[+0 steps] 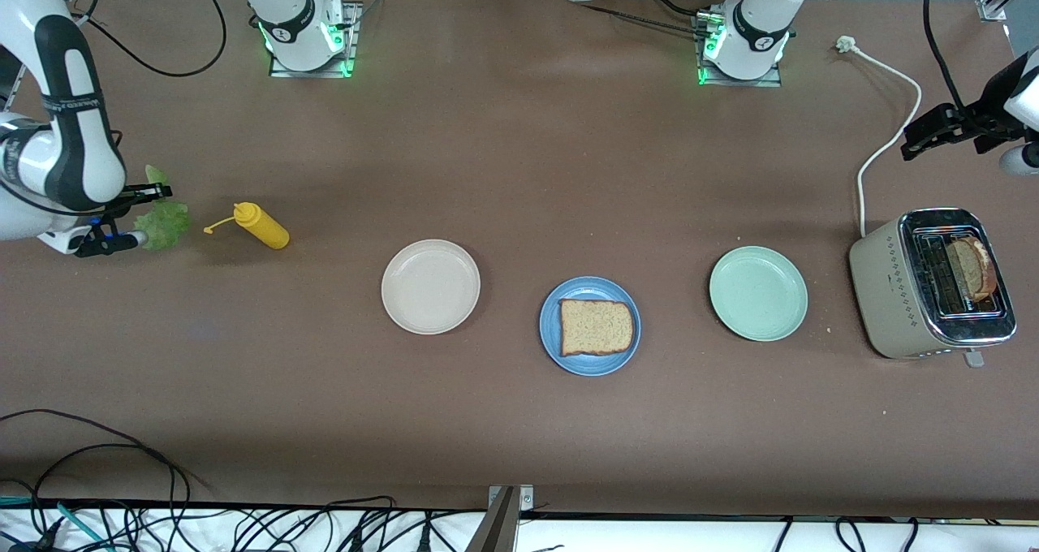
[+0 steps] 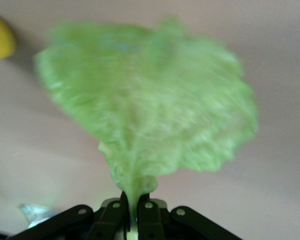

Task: Make sandwich in blue plate with both arms
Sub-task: 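Carry the lettuce leaf over the blue plate with the right gripper, then lower the lettuce leaf onto the bread and open the right gripper, then withdraw the right gripper from the plate toward the yellow mustard bottle, then lower the right gripper around the yellow mustard bottle and close it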

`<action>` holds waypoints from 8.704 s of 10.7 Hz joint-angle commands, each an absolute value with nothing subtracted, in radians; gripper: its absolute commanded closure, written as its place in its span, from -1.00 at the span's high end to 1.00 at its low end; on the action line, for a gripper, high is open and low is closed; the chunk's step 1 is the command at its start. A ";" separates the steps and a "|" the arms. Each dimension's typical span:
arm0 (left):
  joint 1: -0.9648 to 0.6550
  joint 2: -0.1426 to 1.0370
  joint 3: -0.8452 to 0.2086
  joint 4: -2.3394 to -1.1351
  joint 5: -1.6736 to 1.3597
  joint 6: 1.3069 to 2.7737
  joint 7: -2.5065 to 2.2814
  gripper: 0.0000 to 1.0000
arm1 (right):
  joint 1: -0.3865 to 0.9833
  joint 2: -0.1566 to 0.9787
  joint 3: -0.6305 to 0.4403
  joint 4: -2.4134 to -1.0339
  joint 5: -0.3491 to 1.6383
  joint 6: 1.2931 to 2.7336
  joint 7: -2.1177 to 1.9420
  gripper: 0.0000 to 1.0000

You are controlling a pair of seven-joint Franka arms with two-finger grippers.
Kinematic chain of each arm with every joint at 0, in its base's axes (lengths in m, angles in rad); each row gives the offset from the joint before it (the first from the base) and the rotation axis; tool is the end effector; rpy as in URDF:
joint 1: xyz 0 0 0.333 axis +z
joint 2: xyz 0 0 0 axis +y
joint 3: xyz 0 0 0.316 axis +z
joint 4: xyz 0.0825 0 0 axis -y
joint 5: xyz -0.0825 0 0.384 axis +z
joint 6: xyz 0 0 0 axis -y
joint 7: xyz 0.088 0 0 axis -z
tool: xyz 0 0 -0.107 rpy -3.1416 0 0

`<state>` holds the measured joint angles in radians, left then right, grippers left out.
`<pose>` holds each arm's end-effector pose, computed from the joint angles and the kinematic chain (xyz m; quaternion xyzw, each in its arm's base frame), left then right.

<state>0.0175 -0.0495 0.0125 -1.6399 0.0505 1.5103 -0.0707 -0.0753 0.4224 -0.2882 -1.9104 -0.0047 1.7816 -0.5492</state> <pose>0.5311 0.0218 0.6141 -0.9976 -0.0508 0.0395 0.0257 0.5246 -0.1955 0.2540 -0.9588 -0.0865 0.2637 0.0609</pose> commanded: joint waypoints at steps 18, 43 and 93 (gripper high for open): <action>0.040 -0.028 0.009 -1.601 0.049 1.485 -0.069 1.00 | 0.200 0.497 0.376 -1.355 0.109 1.970 -0.286 -1.00; 0.051 -0.026 0.009 -1.601 0.044 1.485 -0.071 1.00 | 0.676 1.083 0.094 -1.203 -0.247 3.039 -0.253 -1.00; 0.054 -0.026 0.009 -1.601 0.043 1.485 -0.071 1.00 | 0.446 -0.029 -0.584 -2.066 0.162 1.980 -0.919 1.00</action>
<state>0.0500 -0.0329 0.0120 -1.6249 0.0504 1.5061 -0.0708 0.4371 0.0322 -0.5133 -1.9716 0.0468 1.9348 -0.7076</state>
